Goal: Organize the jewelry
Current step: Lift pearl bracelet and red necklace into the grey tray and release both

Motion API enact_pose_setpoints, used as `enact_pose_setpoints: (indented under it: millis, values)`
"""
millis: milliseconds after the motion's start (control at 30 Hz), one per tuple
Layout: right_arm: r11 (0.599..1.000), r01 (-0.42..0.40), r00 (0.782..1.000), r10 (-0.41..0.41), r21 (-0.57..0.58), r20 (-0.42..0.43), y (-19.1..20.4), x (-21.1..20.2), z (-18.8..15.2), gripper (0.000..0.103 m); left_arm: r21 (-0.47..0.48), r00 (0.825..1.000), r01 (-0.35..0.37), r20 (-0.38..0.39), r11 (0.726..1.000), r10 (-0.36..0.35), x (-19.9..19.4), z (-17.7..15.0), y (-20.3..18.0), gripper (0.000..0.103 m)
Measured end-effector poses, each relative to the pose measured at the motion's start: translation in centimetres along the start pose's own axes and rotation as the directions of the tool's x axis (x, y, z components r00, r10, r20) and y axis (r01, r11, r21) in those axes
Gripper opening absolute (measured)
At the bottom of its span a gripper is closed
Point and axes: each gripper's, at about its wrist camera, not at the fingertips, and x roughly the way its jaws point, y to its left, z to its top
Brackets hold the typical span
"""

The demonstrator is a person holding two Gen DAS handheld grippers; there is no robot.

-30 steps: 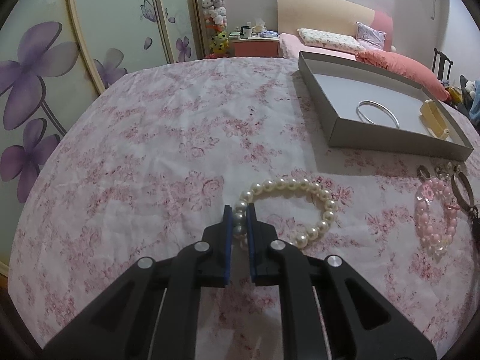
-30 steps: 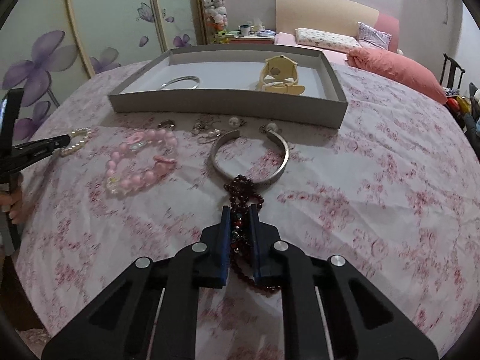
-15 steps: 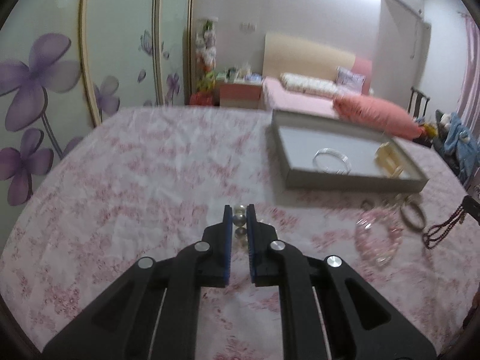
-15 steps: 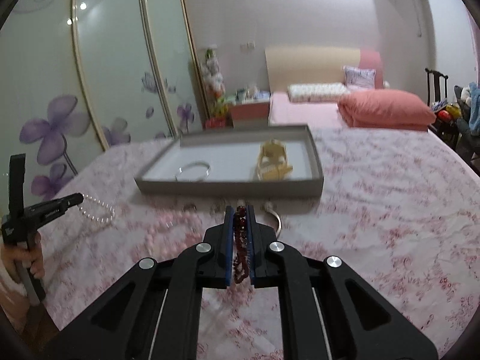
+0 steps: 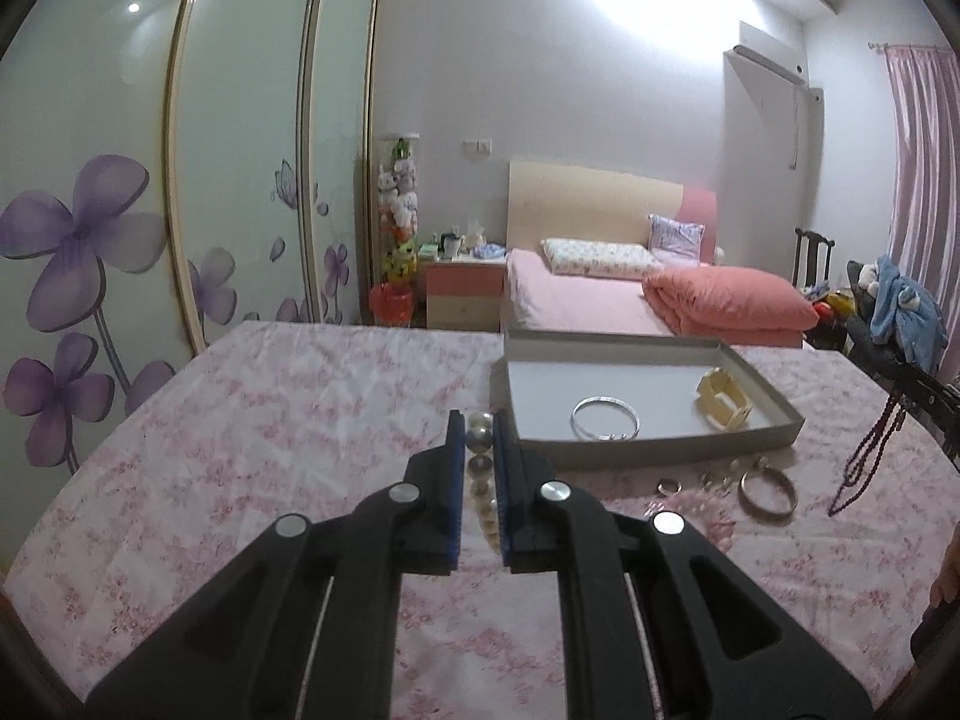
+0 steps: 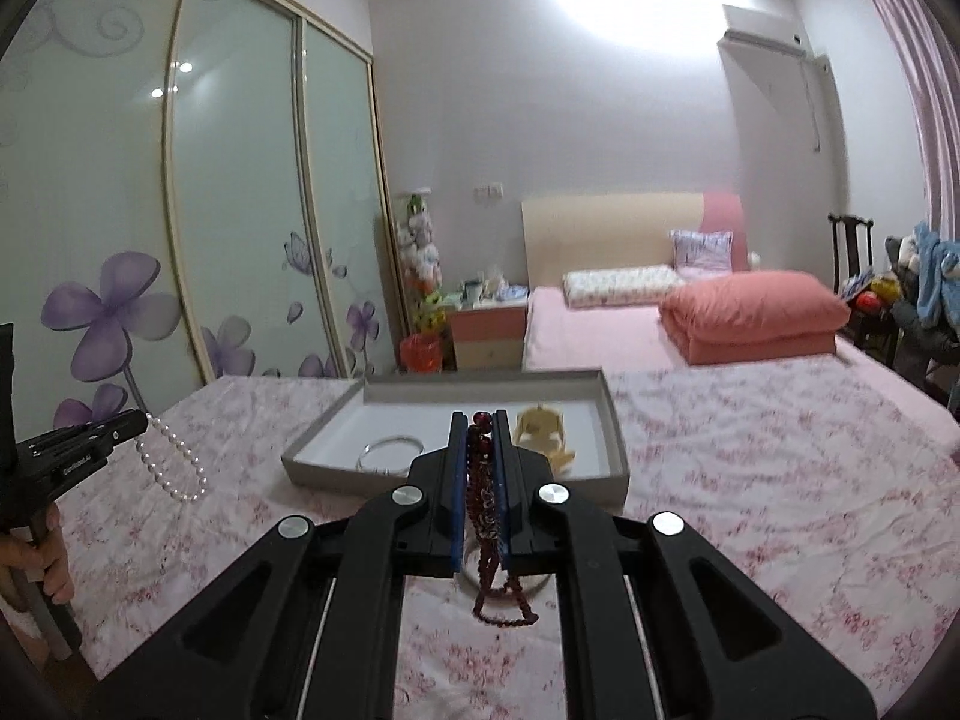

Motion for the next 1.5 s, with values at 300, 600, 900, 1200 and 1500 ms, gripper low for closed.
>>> enact_pose_setpoints:
  millis: [300, 600, 900, 1200, 1500]
  values:
    - [0.998, 0.022, 0.997, -0.017, -0.054, 0.081, 1.8, -0.2, 0.8, 0.009, 0.016, 0.999, 0.004, 0.049, 1.000, -0.005, -0.7, 0.5, -2.0, 0.010]
    - [0.994, 0.046, 0.989, -0.031, -0.101, 0.145, 3.3, 0.0, 1.0, 0.009, 0.039, 0.997, -0.015, 0.075, 0.999, 0.012, -0.3, 0.7, -4.2, 0.010]
    - [0.991, 0.077, 0.982, -0.057, -0.107, 0.182, 3.7, 0.6, 1.0, 0.009, 0.064, 0.996, -0.038, 0.085, 0.997, 0.033, 0.6, 0.7, -5.7, 0.010]
    - [0.989, 0.091, 0.977, -0.065, -0.117, 0.205, 3.8, 1.8, 1.8, 0.009, 0.087, 0.996, -0.044, 0.085, 0.995, 0.037, 2.4, 1.5, -7.0, 0.010]
    - [0.991, 0.099, 0.968, -0.076, -0.088, 0.239, 2.3, 5.2, 3.4, 0.009, 0.080, 0.997, -0.037, 0.074, 0.996, 0.031, 6.6, 3.7, -8.5, 0.010]
